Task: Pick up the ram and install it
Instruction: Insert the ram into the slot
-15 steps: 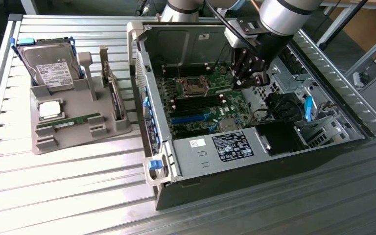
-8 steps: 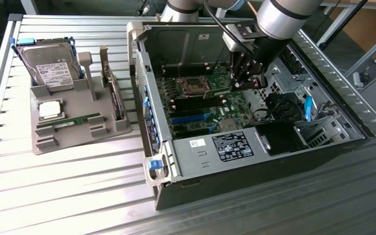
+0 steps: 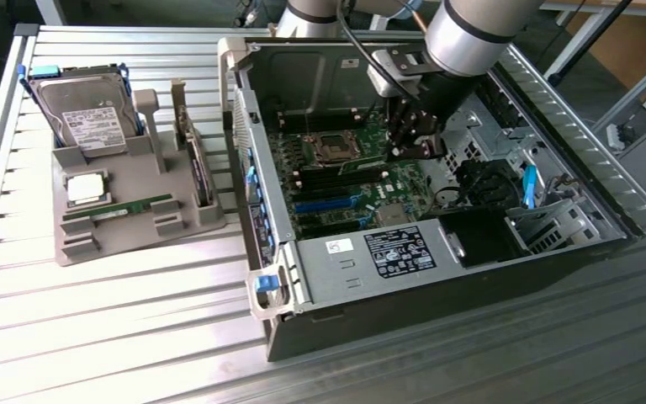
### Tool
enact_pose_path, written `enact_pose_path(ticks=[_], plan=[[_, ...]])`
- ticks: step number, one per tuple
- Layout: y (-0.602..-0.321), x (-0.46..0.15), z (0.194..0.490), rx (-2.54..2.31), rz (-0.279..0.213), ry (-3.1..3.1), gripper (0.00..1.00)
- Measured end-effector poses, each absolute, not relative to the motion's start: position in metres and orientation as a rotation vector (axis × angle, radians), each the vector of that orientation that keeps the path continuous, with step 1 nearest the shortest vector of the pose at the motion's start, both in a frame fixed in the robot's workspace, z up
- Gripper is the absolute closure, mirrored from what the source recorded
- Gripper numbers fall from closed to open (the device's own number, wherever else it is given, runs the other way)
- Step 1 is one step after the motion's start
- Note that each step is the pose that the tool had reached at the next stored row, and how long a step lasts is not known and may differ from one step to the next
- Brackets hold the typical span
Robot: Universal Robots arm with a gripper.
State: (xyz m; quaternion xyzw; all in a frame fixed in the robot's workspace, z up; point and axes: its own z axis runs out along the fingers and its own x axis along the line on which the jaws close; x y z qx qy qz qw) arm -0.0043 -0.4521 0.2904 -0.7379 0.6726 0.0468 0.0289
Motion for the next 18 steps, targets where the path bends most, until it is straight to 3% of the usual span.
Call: enact_pose_path(ticks=[10, 18], plan=[[-0.451, -0.021, 0.280, -2.219, 0.141, 2.135, 0.89], [-0.440, -0.032, 0.274, -2.229, 0.109, 2.157, 0.89]])
